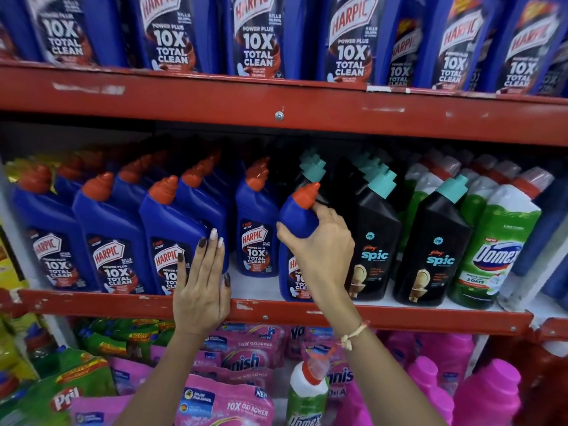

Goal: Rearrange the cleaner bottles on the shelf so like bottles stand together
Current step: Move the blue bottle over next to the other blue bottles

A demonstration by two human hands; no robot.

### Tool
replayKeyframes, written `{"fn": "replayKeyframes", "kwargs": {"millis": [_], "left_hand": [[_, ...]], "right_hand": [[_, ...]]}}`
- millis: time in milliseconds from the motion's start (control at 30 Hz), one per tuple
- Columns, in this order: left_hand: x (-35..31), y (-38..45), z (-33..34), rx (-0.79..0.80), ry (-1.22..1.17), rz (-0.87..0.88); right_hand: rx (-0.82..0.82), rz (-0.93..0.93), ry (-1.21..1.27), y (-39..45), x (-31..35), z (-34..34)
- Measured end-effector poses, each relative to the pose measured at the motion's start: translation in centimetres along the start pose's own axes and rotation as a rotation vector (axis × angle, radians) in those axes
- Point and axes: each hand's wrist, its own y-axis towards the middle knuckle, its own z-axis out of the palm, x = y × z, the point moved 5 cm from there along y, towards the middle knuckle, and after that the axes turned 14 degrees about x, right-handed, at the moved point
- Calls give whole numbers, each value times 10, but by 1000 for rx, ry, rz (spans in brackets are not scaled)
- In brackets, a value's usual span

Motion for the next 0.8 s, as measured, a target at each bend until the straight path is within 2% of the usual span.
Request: {"fn": "replayKeyframes", "kwargs": {"millis": [300, 633, 800], "left_hand": [[-1, 0, -3, -8, -17, -1], [1, -1, 1, -1, -28, 0], [0, 0, 1, 14, -29, 0]], "right_hand": [[37, -132, 96, 4, 44, 35], [47, -181, 64, 5, 46, 56], [103, -200, 52, 5, 45, 54]]}}
